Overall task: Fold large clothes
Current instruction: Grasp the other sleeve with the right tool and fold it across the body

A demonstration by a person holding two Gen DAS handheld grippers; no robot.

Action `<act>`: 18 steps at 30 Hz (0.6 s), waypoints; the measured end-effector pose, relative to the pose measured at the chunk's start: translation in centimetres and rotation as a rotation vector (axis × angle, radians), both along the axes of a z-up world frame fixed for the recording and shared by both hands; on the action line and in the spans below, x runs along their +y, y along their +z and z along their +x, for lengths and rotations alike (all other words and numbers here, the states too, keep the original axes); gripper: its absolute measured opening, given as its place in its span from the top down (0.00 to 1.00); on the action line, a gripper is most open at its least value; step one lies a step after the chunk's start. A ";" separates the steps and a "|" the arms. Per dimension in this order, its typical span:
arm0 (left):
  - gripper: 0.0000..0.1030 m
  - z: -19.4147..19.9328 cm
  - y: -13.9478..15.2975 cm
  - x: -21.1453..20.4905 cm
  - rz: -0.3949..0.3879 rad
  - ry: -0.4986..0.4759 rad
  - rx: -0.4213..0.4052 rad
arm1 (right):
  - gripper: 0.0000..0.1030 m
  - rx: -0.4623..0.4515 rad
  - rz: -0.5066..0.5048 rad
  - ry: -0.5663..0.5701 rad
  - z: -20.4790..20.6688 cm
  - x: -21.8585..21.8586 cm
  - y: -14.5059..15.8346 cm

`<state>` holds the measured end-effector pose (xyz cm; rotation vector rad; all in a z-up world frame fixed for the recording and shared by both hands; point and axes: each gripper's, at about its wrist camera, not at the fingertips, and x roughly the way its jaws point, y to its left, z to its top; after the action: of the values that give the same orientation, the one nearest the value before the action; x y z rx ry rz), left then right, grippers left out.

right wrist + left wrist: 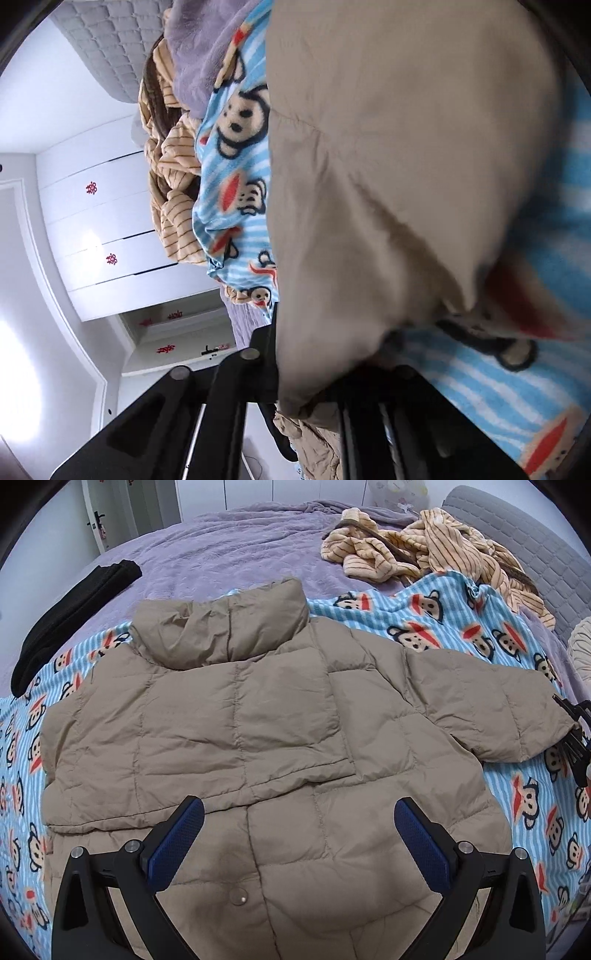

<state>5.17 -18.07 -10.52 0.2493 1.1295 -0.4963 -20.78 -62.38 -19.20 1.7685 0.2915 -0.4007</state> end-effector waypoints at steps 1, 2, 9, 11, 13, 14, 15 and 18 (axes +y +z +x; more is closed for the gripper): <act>0.00 0.3 0.1 0.4 -0.004 0.011 -0.004 | 0.94 -0.002 -0.024 0.012 0.7 0.1 0.6; 0.00 0.7 0.3 1.0 -0.008 0.022 -0.009 | 0.94 -0.013 -0.051 0.031 1.5 0.4 1.4; 0.00 3.8 1.0 5.6 -0.016 0.117 -0.043 | 0.94 -0.055 -0.300 0.332 12.0 5.4 8.6; 0.00 4.6 0.9 7.2 -0.024 0.153 -0.043 | 0.94 -0.055 -0.387 0.441 15.9 8.1 10.5; 0.00 5.4 0.7 8.6 -0.028 0.187 -0.042 | 0.94 -0.038 -0.493 0.566 20.1 11.8 12.0; 0.00 5.7 0.6 9.2 -0.029 0.202 -0.042 | 0.94 -0.024 -0.546 0.629 22.1 13.8 12.5; 0.00 6.1 0.5 9.9 -0.031 0.217 -0.041 | 0.94 -0.015 -0.591 0.696 24.2 16.1 12.8; 0.00 6.9 0.0 11.7 -0.032 0.251 -0.043 | 0.94 0.013 -0.666 0.854 28.7 22.3 12.1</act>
<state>12.03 -6.35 -10.53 0.0875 1.0921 -0.2848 7.94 -40.06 -7.06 0.8710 0.7805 0.1134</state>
